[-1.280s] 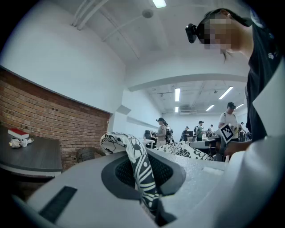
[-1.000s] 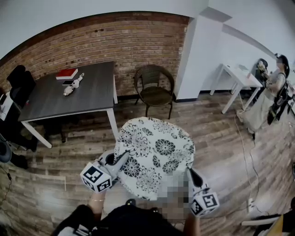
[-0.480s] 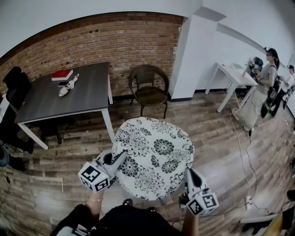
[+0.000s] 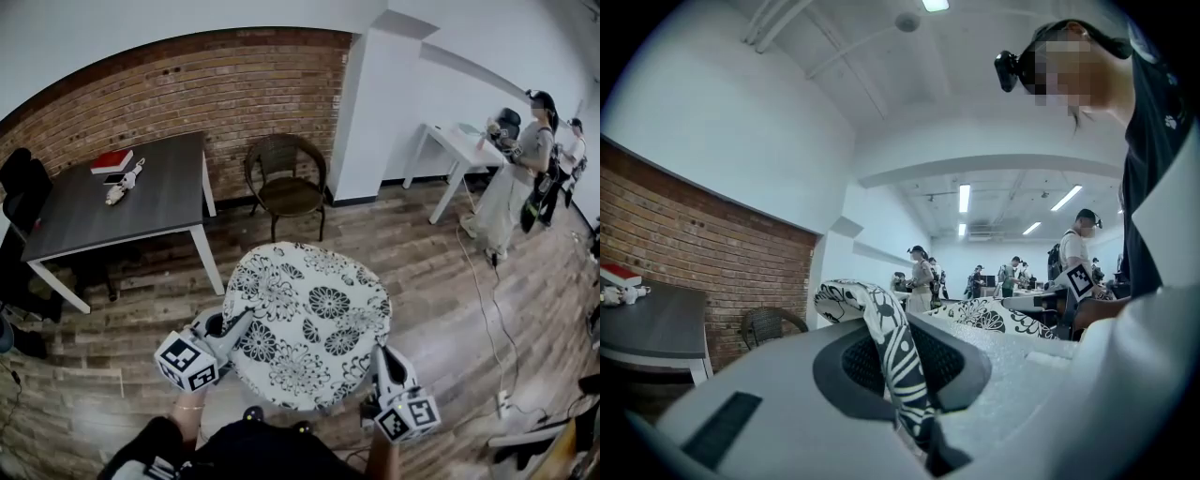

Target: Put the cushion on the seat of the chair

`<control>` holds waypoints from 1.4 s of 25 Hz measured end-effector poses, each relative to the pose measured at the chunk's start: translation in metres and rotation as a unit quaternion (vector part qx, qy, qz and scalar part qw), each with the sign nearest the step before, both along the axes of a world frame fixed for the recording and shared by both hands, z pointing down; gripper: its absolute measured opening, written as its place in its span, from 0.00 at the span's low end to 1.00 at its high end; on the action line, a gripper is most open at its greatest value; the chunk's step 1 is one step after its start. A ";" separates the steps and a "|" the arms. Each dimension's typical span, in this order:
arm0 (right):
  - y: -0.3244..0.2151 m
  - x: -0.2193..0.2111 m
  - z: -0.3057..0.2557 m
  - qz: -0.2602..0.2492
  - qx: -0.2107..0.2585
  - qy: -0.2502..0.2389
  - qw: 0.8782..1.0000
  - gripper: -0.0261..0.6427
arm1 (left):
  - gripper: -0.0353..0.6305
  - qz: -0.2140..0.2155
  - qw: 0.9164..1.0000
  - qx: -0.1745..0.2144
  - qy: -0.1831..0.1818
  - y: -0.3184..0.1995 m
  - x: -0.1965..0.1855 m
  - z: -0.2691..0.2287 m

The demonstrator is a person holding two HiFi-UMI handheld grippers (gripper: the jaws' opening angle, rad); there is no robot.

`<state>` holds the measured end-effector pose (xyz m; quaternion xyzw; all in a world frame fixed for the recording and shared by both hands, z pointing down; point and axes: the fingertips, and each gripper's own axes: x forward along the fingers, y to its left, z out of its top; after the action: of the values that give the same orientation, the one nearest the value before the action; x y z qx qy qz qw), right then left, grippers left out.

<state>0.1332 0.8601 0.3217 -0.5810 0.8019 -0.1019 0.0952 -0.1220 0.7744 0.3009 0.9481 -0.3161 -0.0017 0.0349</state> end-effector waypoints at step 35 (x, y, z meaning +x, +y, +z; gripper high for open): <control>-0.046 0.052 0.015 0.030 -0.010 -0.007 0.999 0.05 | 0.07 0.033 0.999 -0.016 -0.001 -0.060 0.058 0.033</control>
<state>0.1855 0.8140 0.3364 -0.6049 0.7825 -0.1108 0.0980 -0.0641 0.7142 0.3335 0.9573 -0.2848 0.0061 0.0500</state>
